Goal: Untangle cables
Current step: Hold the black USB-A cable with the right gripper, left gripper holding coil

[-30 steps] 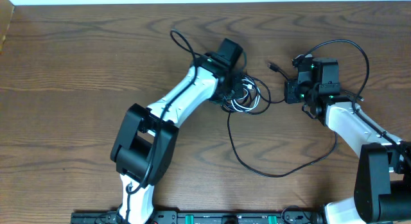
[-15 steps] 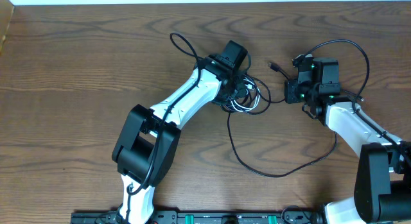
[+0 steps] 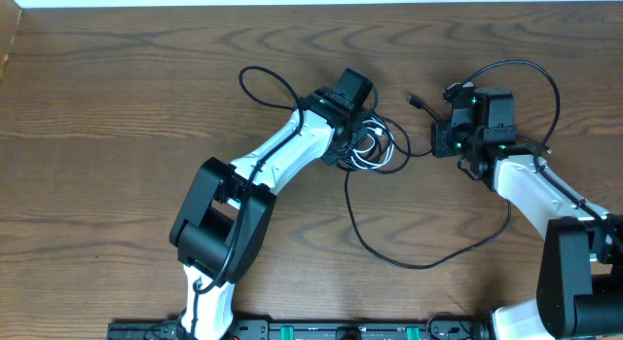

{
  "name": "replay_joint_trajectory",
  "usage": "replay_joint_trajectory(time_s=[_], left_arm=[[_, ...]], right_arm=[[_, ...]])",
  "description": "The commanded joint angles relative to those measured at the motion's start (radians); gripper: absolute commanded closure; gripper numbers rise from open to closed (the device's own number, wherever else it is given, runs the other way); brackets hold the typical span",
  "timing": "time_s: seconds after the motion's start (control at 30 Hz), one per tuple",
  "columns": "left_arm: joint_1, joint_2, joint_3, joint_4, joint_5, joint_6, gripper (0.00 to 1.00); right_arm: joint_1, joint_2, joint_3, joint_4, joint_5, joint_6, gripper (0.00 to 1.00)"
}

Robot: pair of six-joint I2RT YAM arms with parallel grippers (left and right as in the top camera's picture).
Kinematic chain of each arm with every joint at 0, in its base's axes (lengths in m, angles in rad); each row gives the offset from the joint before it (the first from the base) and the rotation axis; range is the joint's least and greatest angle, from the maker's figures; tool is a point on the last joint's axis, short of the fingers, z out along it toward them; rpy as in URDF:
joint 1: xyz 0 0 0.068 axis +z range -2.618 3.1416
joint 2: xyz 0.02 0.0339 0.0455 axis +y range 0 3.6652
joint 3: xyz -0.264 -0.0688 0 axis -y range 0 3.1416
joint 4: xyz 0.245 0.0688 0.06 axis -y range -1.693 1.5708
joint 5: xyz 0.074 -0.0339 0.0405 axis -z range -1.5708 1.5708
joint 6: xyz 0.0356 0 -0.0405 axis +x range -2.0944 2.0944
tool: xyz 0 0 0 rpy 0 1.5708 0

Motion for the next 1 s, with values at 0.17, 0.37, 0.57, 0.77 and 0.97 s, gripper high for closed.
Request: replay_joint_trajectory(time_s=[0.17, 0.37, 0.57, 0.77, 0.97], left_arm=[[-0.001, -0.005, -0.006, 0.002, -0.046, -0.031, 0.64], [-0.002, -0.005, -0.006, 0.002, -0.045, -0.031, 0.73], [-0.001, -0.005, -0.006, 0.002, -0.045, -0.03, 0.92], [-0.001, -0.008, -0.003, 0.004, -0.005, 0.064, 0.93], [0.016, -0.106, 0.027, 0.003, 0.15, 0.45, 0.93]], right_arm=[[0.006, -0.002, -0.007, 0.002, -0.008, 0.01, 0.93], [0.006, -0.002, -0.007, 0.002, -0.008, 0.01, 0.93], [0.006, -0.002, -0.007, 0.002, -0.008, 0.01, 0.92], [0.006, -0.002, -0.007, 0.001, -0.011, 0.01, 0.95], [0.006, -0.002, -0.007, 0.002, -0.015, 0.01, 0.95]])
